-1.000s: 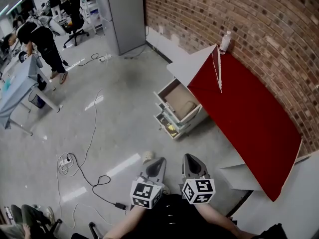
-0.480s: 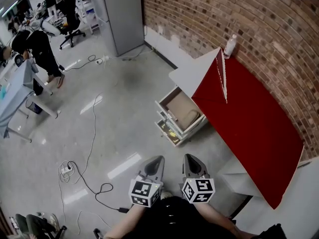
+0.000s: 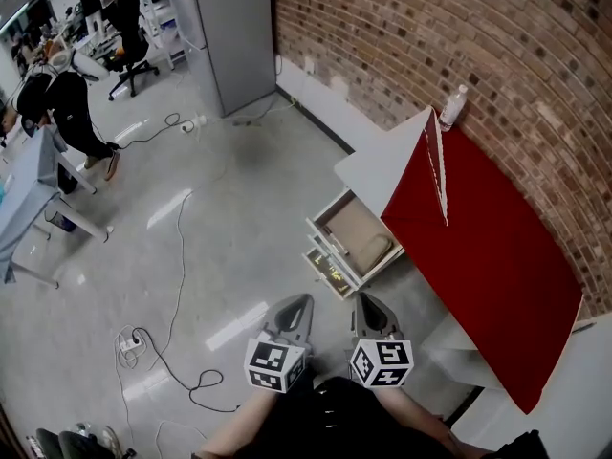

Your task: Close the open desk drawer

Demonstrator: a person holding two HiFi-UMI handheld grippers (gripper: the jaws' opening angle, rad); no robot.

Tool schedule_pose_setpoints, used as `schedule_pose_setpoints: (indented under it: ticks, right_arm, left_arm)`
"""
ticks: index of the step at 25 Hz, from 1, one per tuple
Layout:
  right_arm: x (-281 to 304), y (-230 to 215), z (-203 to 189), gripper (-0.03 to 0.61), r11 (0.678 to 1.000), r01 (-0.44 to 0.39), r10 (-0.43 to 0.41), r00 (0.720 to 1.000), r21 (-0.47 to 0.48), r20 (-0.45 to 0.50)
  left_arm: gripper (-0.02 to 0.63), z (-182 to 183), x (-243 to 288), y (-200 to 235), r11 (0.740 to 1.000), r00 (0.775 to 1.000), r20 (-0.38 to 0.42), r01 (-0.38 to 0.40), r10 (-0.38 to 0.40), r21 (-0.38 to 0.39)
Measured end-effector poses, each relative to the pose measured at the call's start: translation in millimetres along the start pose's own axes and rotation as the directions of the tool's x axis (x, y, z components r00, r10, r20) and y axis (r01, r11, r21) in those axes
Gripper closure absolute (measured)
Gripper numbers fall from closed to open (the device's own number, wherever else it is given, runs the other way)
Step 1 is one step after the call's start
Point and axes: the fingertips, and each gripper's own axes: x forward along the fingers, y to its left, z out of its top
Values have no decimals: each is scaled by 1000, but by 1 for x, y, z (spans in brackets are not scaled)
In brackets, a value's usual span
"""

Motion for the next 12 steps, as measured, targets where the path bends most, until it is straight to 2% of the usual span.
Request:
schedule_pose_setpoints:
  ticks: [6, 12]
  right_arm:
    - [48, 7, 21, 566, 999, 34, -34, 999, -1, 20]
    - [90, 22, 29, 566, 999, 34, -33, 999, -16, 36]
  left_arm:
    - [604, 20, 29, 43, 999, 999, -4, 42, -42, 2]
    - [604, 22, 56, 74, 994, 994, -20, 108, -109, -27]
